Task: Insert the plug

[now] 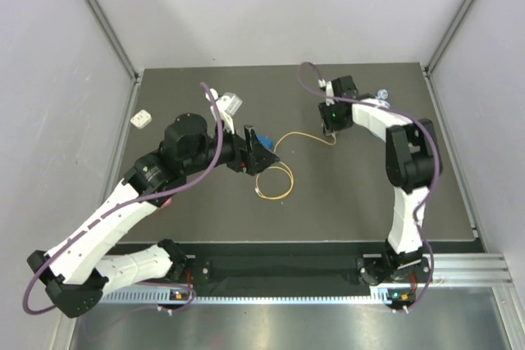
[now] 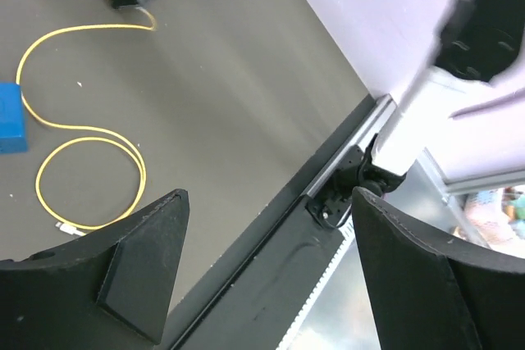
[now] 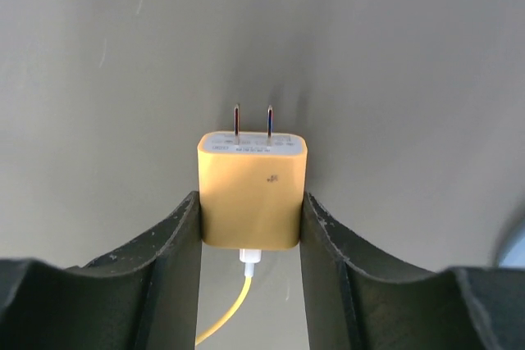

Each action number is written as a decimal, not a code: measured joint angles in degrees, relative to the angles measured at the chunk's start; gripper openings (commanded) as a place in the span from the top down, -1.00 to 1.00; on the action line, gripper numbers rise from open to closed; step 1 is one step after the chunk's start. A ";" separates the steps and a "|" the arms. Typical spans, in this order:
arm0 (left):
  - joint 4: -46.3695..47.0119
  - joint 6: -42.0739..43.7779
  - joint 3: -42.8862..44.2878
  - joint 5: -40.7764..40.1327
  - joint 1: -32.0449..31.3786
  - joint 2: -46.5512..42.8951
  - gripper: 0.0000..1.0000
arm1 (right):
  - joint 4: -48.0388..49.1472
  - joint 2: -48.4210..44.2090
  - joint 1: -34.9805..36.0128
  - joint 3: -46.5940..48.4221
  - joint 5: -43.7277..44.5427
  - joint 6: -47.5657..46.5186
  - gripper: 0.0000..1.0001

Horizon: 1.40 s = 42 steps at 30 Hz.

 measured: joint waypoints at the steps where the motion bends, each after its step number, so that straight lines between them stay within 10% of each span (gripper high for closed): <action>1: -0.22 -0.28 0.44 1.57 1.42 0.63 -0.66 | 1.20 -3.13 0.07 -3.85 -0.39 -0.28 1.00; 15: 1.79 -0.70 3.30 18.34 18.36 9.88 -0.48 | 10.71 -49.31 11.52 -28.02 -8.07 -6.16 1.00; 42: 14.16 -0.44 1.97 34.27 18.12 25.05 -0.38 | 8.33 -53.37 30.99 -28.72 -2.08 -8.81 1.00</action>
